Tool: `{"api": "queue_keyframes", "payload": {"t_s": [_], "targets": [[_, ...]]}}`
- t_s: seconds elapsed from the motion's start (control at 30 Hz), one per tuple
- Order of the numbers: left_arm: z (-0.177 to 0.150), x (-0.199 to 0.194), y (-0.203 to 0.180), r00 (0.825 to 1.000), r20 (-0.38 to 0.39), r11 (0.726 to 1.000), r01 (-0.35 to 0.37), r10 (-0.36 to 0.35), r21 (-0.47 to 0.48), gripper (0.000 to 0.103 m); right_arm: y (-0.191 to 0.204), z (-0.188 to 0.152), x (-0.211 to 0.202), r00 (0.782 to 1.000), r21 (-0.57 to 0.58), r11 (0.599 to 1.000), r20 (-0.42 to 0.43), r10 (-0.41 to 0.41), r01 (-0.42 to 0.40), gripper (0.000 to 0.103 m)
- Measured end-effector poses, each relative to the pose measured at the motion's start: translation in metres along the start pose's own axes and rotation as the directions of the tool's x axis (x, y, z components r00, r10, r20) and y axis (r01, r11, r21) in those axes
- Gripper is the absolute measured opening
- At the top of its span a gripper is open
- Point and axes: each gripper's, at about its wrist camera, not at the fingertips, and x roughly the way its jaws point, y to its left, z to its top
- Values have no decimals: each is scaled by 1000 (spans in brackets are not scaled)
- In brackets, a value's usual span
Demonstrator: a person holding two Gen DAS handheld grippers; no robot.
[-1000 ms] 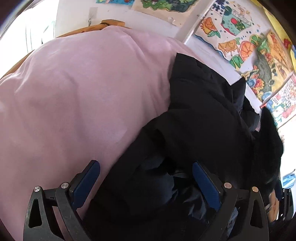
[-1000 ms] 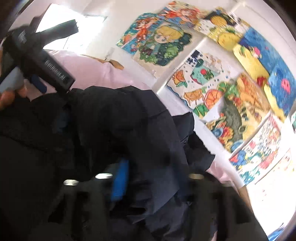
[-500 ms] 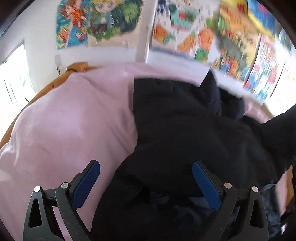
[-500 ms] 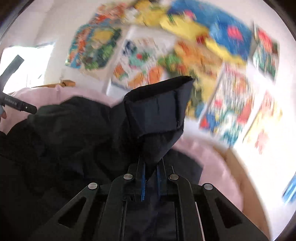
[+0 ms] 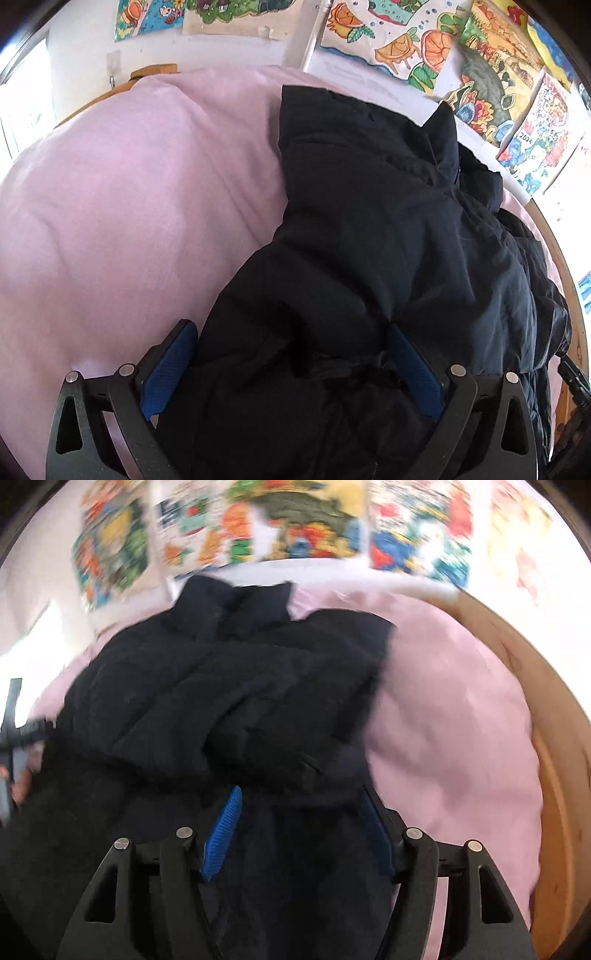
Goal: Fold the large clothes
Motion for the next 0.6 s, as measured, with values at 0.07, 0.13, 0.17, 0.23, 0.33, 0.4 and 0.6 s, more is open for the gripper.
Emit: {"api": "queue_keyframes", "payload": {"t_s": [0.07,0.13,0.17,0.23,0.33,0.4,0.6], "targets": [[-1,-9,0,999,43,1000,10,-9,-5,103,-10,-4,-8,999,29,999,33,-23,22,60],[-2,-20,2,996,85,1000,28,-28,-2,103,-11,-1,-14,994,16,998,94,-56,54,60],[-1,-23,0,995,98,999,33,-33,3,103,-7,4,-13,992,-11,998,112,-58,59,59],[-1,-30,-7,990,133,999,37,-41,31,103,10,12,-8,989,-71,997,146,-26,37,56],[2,-22,-21,994,112,997,-14,5,81,103,39,24,12,987,-192,981,158,0,31,35],[3,-6,-27,996,48,990,-82,77,111,103,53,31,36,992,-252,967,130,-7,40,25],[3,24,-27,992,-57,987,-104,111,122,103,55,34,107,996,-261,963,-40,-74,61,24]]}}
